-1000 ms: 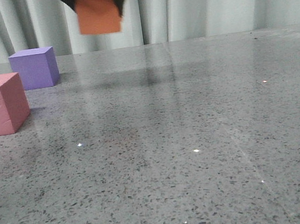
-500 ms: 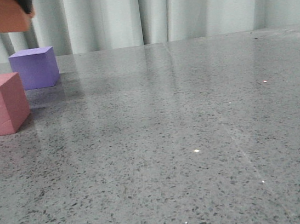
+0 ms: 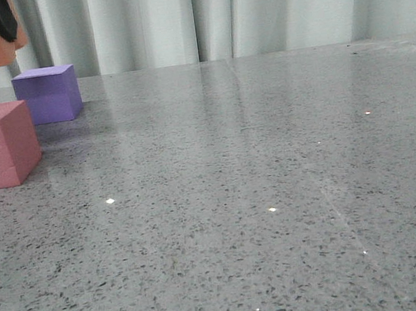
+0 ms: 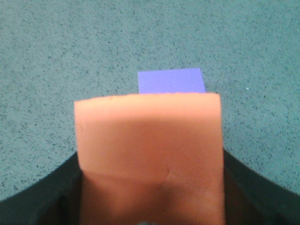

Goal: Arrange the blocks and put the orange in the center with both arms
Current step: 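Carry the orange cube with the left gripper toward the purple cube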

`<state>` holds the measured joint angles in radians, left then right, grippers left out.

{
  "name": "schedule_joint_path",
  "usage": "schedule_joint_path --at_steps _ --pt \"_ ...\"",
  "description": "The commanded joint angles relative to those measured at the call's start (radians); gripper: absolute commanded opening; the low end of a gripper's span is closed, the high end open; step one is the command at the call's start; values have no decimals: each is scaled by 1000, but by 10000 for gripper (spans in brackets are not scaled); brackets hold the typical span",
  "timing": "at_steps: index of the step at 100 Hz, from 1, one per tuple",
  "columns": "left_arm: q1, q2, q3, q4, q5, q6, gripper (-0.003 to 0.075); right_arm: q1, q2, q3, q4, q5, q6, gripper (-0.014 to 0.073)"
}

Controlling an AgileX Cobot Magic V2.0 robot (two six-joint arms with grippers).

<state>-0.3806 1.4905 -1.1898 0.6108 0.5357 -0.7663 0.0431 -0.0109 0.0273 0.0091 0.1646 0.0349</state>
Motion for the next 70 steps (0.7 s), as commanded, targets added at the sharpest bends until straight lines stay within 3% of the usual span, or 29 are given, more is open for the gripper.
schedule_joint_path --at_steps 1,70 --pt "3 -36 -6 9 -80 6 135 -4 -25 -13 0 -85 -10 -67" --pt "3 116 30 -1 -135 6 135 -4 -25 -13 0 -85 -10 -67"
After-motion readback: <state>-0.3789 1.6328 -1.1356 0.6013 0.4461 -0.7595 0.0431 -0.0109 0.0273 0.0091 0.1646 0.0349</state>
